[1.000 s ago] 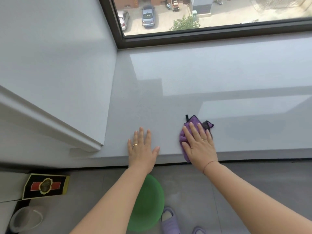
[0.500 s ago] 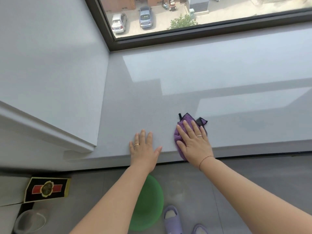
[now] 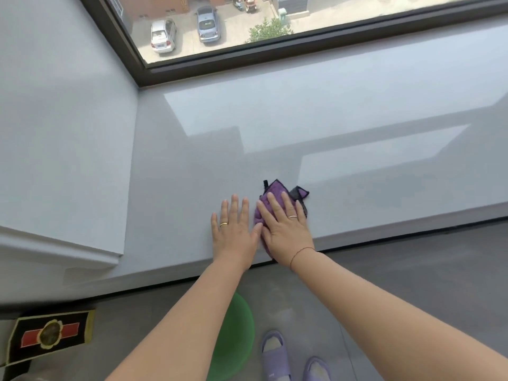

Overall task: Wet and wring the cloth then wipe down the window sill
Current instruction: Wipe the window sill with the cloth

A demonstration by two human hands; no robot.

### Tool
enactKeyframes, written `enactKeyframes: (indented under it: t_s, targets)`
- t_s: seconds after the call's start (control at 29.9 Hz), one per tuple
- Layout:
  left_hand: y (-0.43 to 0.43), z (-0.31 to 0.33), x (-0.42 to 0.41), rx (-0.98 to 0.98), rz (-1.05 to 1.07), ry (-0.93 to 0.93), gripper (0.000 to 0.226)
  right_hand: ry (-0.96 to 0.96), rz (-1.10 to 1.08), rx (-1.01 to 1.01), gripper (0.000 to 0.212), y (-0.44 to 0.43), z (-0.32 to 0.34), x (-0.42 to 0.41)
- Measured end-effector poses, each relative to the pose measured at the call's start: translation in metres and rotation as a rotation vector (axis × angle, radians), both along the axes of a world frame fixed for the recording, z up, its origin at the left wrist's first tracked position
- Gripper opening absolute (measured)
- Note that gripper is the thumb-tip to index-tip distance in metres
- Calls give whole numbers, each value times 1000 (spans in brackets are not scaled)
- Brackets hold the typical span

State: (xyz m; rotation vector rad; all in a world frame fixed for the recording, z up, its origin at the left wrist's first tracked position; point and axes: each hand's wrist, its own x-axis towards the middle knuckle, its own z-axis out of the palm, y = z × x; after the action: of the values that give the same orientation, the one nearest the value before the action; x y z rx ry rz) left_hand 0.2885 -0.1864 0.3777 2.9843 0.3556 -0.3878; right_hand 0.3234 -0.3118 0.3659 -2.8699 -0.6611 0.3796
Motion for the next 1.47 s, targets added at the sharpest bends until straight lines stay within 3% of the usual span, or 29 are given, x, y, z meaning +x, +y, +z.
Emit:
enactKeyframes:
  t_s: [0.1,0.23,0.37,0.54,0.6,0.67,0.8,0.9,0.97,1.1,1.17,1.34,1.47]
  targets:
    - [4,0,8,12,-23,-19,67,-51,78,-24,57,-28,-5,20]
    - [11,-3,20,-2,-52,-13,67,-36,-266,-72,58,-77,-3,67]
    - [16,-11,29,-30,-29,-11,68,6,-518,-88,59,-48,2,71]
    - [16,-12,40,-24,-20,-52,63,11,-58,-17,59,19,0,49]
    - [21,-10,44,-11,-34,-74,64,8,17,-22,58,11,-3,54]
    - [26,-8,49,-8,-55,-76,65,-24,-52,-32,58,-12,-5,70]
    - [33,-8,65,-18,-90,-49,65,-16,-451,-89,59,-66,-1,115]
    - [33,-9,74,-18,-98,-33,65,15,-627,-103,59,-51,1,116]
    - [29,-11,80,-24,-90,-22,65,-22,-515,-72,59,-18,0,107]
    - [23,-11,88,-45,-53,-28,64,-6,-35,-25,59,23,-4,100]
    - [20,-10,88,-13,-46,-44,64,-21,35,-33,58,9,-6,115]
    - [13,-14,87,-23,-1,-59,63,-27,-227,-66,57,-45,-4,177]
    - [9,-12,94,-12,49,-137,61,-25,-373,-85,58,-22,-2,178]
